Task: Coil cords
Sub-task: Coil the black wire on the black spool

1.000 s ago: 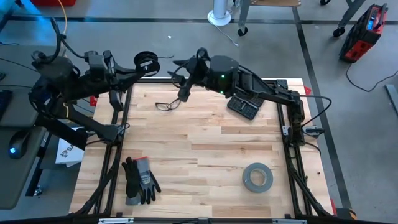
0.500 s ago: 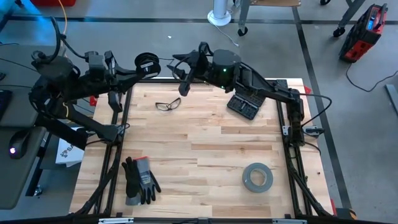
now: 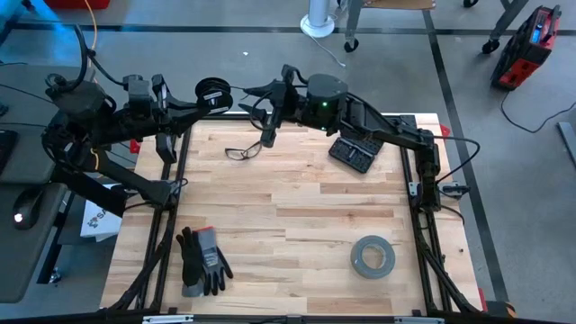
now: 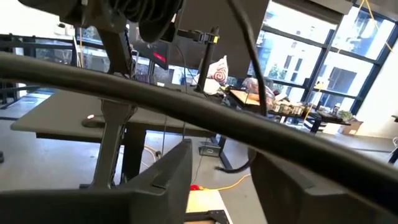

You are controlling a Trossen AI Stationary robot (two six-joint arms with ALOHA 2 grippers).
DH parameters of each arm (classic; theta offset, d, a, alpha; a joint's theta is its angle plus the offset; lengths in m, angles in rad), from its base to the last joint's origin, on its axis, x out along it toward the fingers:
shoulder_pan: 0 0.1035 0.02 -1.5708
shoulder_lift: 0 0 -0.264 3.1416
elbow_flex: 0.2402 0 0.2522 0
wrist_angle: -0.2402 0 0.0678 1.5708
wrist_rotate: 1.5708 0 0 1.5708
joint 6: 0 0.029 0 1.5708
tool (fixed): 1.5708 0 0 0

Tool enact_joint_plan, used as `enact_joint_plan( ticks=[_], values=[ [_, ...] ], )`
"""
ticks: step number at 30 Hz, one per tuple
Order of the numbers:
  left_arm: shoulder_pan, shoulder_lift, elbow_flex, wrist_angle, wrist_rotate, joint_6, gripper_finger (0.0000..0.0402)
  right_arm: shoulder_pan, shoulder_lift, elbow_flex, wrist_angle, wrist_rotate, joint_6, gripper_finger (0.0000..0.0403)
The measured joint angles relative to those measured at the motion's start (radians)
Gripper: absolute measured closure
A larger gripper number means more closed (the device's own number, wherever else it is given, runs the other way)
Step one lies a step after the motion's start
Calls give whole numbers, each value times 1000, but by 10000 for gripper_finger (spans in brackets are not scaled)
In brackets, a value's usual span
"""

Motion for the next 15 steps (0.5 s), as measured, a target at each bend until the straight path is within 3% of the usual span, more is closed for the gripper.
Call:
enact_joint_plan(
  ticks=[8,15],
  values=[
    [0,-5,0,-1,0,0,400,0,0,0,-10,-4,3,328],
    [0,-15,0,-2,-1,0,400,0,0,0,-71,-6,16,349]
  ],
)
